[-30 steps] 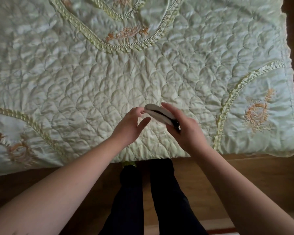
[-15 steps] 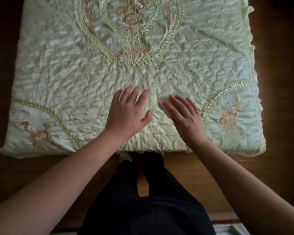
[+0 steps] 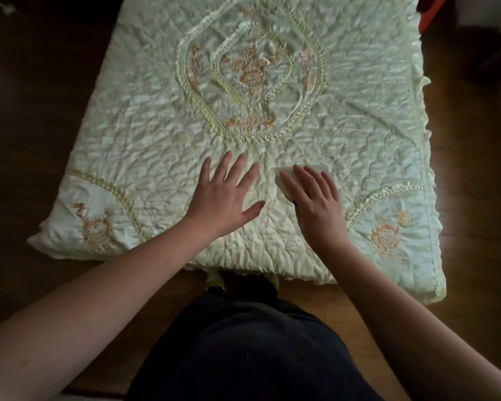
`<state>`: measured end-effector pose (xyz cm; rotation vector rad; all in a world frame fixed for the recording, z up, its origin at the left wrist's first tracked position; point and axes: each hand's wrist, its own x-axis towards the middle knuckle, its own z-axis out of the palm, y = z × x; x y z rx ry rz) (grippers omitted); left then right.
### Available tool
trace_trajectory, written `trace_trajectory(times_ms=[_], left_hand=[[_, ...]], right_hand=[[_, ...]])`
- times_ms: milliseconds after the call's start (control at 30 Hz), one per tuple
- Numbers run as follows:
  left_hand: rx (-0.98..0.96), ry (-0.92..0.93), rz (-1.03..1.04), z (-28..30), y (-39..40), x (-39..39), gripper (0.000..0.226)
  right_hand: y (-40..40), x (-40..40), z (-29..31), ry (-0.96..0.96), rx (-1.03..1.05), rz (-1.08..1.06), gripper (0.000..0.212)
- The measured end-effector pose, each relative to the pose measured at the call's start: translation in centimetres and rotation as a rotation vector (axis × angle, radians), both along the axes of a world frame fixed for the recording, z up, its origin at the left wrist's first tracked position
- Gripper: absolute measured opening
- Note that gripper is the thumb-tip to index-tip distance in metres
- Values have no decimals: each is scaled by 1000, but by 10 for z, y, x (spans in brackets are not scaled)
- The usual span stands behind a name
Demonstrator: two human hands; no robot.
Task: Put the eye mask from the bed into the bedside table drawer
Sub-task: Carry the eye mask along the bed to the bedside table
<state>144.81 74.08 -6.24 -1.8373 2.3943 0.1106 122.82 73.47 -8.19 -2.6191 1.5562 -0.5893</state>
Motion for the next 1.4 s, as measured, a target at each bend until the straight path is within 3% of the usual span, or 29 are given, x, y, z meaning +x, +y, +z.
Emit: trace_trajectory(times_ms=[333, 600, 1167, 1400], left_hand=[[-21, 27, 208, 20, 29, 3, 77], [-54, 47, 486, 45, 80, 44, 70], [-62, 23, 868, 67, 281, 202, 70], [-99, 32, 991, 62, 355, 255, 67]], right_hand=[[-24, 22, 31, -74, -82, 150, 51], [-22, 79, 33, -124, -112, 375, 63], [126, 290, 59, 5, -80, 796, 62], [187, 363, 70, 13, -50, 893, 46]])
